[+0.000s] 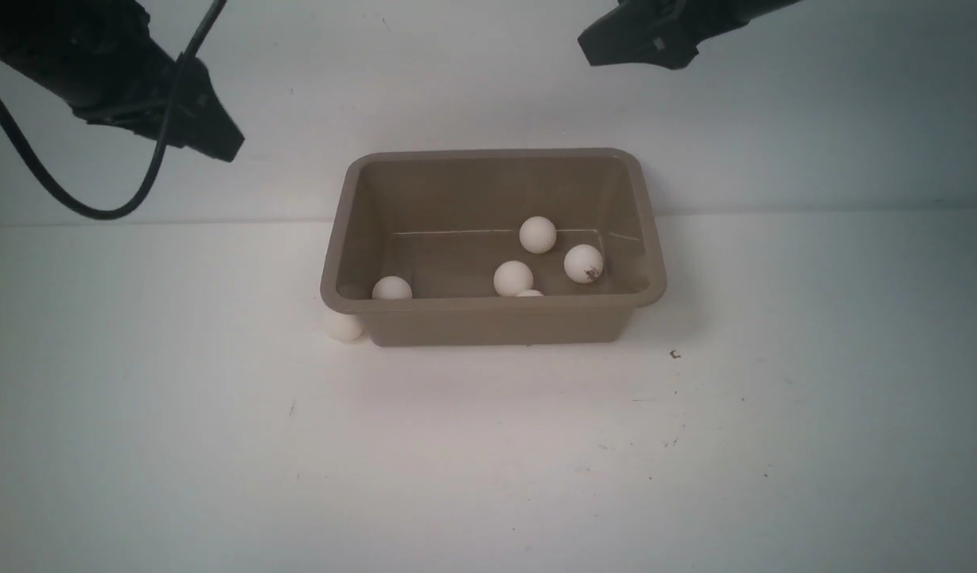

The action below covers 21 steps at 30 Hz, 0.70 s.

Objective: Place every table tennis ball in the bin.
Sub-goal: Use the left arm to clamp the table tennis ball closest to it

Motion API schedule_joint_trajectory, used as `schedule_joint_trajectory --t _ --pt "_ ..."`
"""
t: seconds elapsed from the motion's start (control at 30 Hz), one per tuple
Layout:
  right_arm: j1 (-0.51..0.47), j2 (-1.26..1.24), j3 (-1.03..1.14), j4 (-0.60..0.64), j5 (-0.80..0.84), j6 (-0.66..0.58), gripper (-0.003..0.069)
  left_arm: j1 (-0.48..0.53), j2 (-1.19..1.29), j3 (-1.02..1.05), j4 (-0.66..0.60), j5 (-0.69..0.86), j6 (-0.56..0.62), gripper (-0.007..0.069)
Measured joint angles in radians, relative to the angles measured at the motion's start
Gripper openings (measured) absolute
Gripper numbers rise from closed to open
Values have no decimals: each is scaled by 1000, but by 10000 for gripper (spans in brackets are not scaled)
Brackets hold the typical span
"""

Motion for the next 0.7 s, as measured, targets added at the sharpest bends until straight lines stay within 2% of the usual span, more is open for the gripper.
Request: schedule_joint_trajectory --t 0.13,0.43,0.6,0.7 --pt "0 0 0 9 0 0 482 11 43 0 26 0 18 405" --pt "0 0 0 17 10 0 482 42 241 1 -128 -11 127 405" --pt "0 0 0 16 19 0 482 98 310 1 -247 -16 386 405" --pt "0 0 0 16 19 -4 482 126 320 1 -261 -17 444 405"
